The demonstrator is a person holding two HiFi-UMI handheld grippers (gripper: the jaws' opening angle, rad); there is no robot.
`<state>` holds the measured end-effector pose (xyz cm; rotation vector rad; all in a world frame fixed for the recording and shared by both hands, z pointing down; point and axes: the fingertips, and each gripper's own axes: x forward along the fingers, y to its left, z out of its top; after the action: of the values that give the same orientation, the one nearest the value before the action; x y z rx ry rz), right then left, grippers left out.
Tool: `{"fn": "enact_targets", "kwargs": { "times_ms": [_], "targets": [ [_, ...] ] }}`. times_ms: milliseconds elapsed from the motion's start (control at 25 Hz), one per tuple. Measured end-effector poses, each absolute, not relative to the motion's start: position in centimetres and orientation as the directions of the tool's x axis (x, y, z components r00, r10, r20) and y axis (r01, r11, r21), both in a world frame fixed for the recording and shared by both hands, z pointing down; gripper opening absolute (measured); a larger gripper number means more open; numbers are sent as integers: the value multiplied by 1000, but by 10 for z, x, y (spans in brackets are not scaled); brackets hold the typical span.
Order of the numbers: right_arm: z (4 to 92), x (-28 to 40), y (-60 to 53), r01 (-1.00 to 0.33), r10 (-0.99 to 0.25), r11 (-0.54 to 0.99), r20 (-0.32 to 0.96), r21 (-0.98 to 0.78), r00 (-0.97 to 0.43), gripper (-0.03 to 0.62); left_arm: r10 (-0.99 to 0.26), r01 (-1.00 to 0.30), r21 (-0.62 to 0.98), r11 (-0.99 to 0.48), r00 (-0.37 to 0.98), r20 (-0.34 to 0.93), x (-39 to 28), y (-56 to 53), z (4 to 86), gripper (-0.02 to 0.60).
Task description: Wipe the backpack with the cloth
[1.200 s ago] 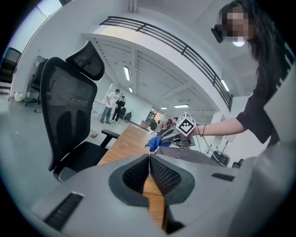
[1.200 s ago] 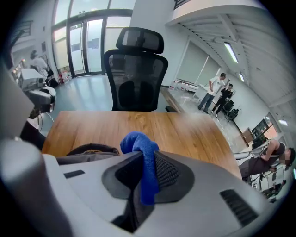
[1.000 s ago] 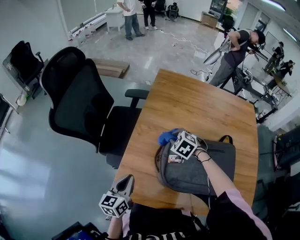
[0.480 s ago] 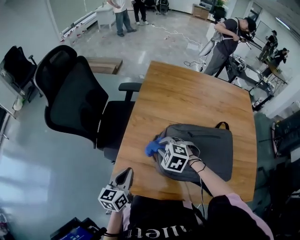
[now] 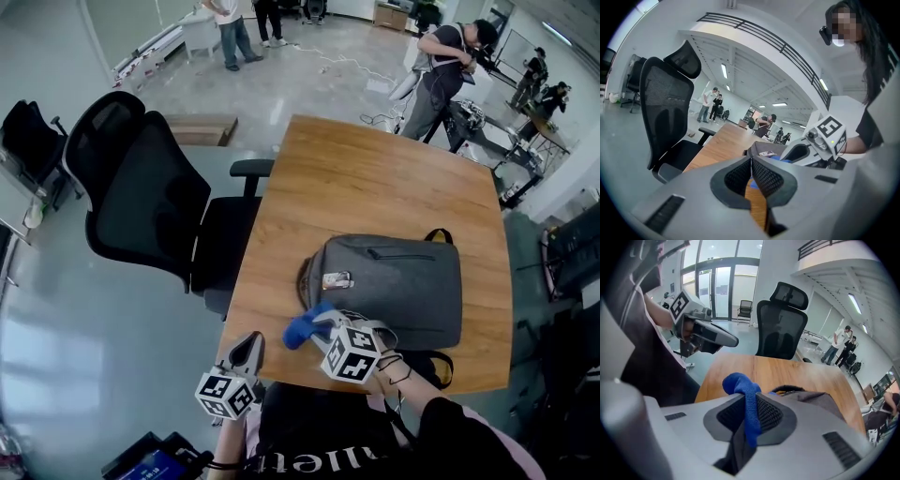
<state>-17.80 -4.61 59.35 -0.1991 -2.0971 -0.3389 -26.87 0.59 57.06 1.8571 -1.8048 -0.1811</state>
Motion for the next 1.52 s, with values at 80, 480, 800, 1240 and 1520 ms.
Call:
{"fn": "enact_targets", "kwargs": {
  "times_ms": [80,480,800,1240,1520],
  "targets": [
    [591,-168,-37,229,18,966,845,124,-534,63,-957,-887,461,33,104,270,-266,4,571,1],
    [537,-162,-107,-48,-122,992,740,121,-661,63,-951,-886,459,-63,193,243,-246,-25,562,2],
    [500,-183,-238,-176,-335,941,707,290,-623,63,-914,-861,478,-173,322,249,-213,-37,565,2],
    [541,-185,-252,-128,-327,943,780,308,-534,63,-899,-862,478,-166,332,287,-217,-35,572,2],
    [555,-165,-174,12,-221,961,800,275,-558,63,-895,-861,485,-153,328,301,-217,-36,577,0]
  ]
}}
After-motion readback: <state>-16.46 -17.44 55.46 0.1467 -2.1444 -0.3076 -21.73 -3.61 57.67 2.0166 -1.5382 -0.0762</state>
